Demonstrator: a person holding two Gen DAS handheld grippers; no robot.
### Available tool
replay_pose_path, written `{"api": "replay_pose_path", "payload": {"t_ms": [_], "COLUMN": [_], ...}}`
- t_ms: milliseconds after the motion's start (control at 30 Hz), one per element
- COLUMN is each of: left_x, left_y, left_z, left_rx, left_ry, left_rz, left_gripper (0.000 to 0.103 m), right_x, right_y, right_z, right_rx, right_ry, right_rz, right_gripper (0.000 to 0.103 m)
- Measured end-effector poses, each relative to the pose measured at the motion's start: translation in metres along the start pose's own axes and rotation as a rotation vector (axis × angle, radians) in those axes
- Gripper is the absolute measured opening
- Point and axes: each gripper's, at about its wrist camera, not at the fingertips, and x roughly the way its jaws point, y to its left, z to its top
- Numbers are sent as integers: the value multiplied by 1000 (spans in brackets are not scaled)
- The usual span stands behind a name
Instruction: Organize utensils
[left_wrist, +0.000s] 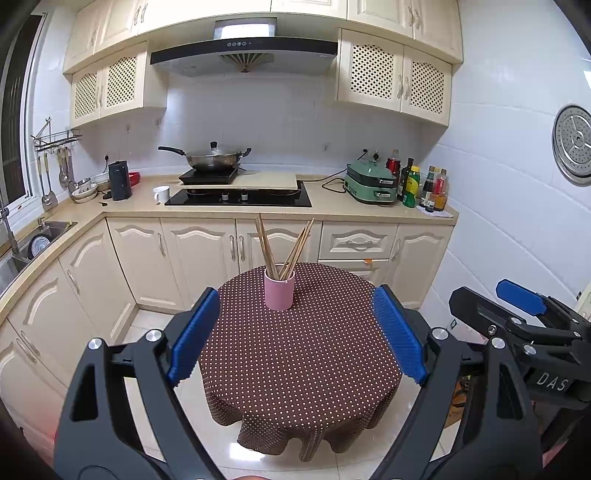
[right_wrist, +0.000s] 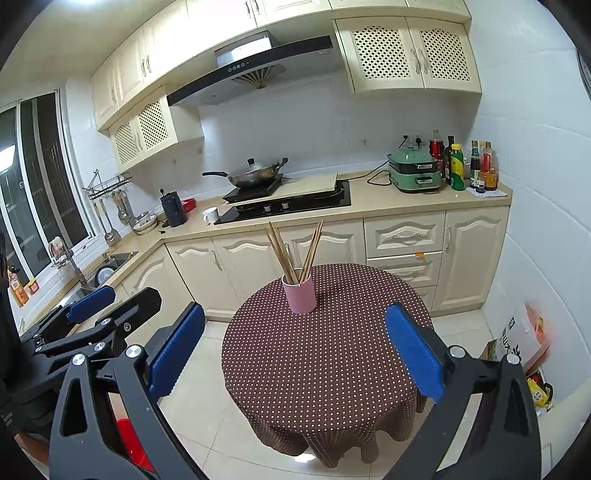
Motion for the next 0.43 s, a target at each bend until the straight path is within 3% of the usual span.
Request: {"api": "replay_pose_path", "payload": {"t_ms": [433], "left_x": [2], "left_y": [0], "left_z": [-1], "left_rx": [4], "left_ry": [5], "left_rz": [6], "left_gripper": [84], "right_x": [5], "right_y": [2], "right_z": [0], "right_rx": [12], "right_ry": [16], "right_rz": [4], "right_gripper": [95]}}
